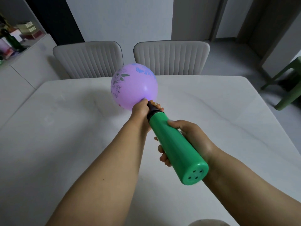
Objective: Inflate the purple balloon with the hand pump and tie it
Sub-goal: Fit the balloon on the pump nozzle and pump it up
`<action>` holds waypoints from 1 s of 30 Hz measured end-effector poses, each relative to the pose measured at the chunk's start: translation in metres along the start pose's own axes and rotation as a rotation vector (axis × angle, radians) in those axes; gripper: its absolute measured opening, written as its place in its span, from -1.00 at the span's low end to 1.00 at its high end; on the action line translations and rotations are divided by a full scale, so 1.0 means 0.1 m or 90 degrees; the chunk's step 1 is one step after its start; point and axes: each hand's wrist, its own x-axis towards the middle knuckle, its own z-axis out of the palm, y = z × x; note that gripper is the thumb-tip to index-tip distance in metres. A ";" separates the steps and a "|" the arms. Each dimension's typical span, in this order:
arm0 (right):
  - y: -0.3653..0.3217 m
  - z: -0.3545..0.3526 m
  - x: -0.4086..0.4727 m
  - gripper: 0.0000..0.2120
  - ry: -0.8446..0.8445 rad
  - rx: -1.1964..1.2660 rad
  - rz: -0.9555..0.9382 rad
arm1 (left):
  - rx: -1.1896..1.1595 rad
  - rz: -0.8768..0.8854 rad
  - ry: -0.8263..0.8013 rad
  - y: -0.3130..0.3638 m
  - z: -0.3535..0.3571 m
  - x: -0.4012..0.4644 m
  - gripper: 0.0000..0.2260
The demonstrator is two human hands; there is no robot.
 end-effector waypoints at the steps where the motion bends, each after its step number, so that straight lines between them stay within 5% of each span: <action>1: 0.01 -0.01 0.01 -0.56 -0.001 0.004 0.002 | -0.002 0.001 -0.001 0.01 -0.02 0.01 -0.63; 7: 0.15 -0.09 -0.19 -0.48 -0.065 0.000 0.032 | -0.048 0.003 0.011 0.11 -0.13 0.07 -0.64; 30: 0.01 -0.04 -0.16 -0.58 -0.035 0.074 0.010 | -0.051 -0.005 0.015 0.00 0.05 -0.07 -0.62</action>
